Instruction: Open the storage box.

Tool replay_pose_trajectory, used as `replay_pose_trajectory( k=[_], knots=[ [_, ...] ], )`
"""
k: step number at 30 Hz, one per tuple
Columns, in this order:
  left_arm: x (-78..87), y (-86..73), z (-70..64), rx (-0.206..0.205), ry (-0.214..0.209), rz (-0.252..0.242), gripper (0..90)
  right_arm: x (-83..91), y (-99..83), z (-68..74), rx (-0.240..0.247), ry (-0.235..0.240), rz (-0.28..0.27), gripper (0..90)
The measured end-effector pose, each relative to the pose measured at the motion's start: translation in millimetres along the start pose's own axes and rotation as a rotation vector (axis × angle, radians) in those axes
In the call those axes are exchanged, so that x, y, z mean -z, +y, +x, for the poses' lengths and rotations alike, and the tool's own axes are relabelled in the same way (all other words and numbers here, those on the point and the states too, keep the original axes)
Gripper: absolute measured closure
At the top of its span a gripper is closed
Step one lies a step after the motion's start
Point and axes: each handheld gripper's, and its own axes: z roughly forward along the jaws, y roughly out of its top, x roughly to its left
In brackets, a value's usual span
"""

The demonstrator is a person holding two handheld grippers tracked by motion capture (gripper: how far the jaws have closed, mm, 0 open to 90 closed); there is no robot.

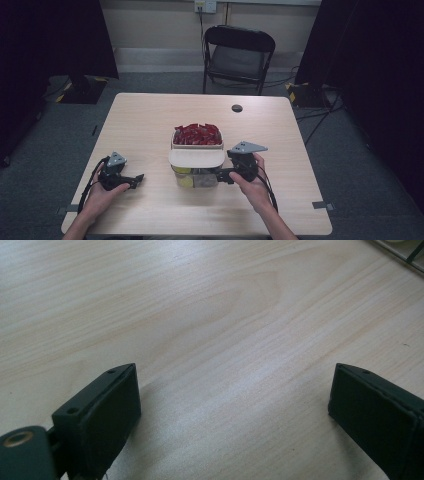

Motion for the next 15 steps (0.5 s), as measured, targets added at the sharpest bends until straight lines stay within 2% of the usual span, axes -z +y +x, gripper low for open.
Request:
replay_pose_trajectory(
  k=[10, 15],
  knots=[
    [0.0, 0.0, 0.1, -0.001, 0.000, 0.000, 6.1, 0.2, 6.6, -1.5, 0.003, 0.001, -0.006, 13.9],
    [0.0, 0.0, 0.0, 0.001, 0.000, 0.000, 6.1, -2.2, 9.0, -3.7, 0.009, -0.017, -0.009, 14.0]
  ],
)
